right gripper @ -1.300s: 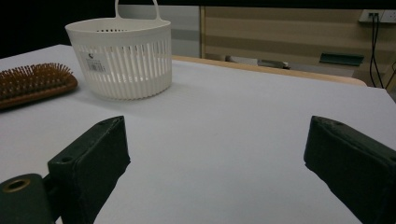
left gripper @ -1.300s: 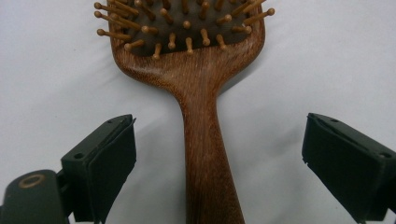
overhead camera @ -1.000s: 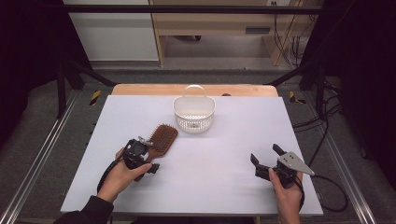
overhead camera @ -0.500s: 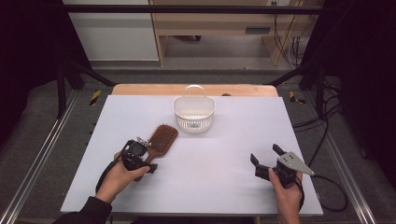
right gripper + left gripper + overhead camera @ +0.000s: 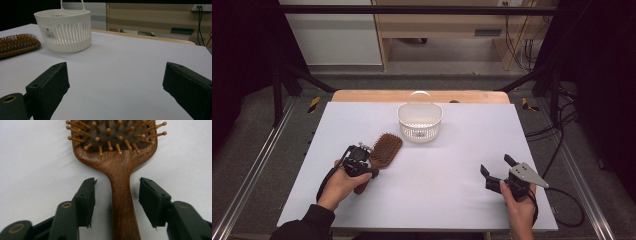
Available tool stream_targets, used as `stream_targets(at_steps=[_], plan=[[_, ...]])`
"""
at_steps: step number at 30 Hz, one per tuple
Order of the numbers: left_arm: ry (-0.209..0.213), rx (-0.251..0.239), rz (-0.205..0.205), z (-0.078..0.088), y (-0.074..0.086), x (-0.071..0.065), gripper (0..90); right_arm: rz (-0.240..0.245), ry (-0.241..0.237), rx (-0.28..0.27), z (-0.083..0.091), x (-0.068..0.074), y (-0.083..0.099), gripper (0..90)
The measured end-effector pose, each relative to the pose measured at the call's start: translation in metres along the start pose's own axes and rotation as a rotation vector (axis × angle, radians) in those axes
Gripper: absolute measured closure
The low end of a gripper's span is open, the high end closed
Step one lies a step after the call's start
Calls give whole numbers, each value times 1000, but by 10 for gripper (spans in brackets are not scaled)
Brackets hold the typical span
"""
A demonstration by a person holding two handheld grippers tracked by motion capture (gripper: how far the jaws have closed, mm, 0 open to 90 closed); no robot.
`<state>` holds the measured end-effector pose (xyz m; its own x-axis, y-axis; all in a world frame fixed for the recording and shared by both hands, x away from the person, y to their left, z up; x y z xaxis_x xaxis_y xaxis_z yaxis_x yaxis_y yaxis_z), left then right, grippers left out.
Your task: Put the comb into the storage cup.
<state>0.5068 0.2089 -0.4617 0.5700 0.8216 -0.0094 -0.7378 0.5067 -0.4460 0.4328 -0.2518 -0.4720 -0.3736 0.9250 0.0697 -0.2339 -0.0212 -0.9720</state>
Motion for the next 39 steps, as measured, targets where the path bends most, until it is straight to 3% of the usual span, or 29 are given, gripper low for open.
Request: stream_targets(at_steps=[2, 9, 17, 27, 36, 39], plan=[[-4, 0, 6, 0, -1, 1, 518, 1, -3, 1, 0, 1, 0, 69], [-29, 11, -41, -1, -3, -4, 655, -3, -1, 0, 0, 0, 0, 69], [-34, 5, -49, -2, -3, -5, 661, -5, -4, -1, 0, 0, 0, 69], [-34, -35, -92, -2, 1, -6, 721, -6, -8, -2, 1, 0, -1, 69], [-71, -77, -149, -1, 6, -11, 724, -13, -8, -10, 2, -1, -1, 69], [-77, -102, -144, 1, 8, -9, 724, -12, -8, -10, 1, -1, -1, 69]])
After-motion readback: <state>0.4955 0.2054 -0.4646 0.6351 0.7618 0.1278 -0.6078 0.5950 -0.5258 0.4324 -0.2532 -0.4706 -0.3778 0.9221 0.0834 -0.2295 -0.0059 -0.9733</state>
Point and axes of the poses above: each handheld gripper's, and its own axes: z roughly backward along the jaws, y roughly out of its underside, x roughly to its left, the point moved 1 cm from there along -z, roughly forward along the jaws, and after that the axes turned 3 degrees about -z, right-handed, at the moved point
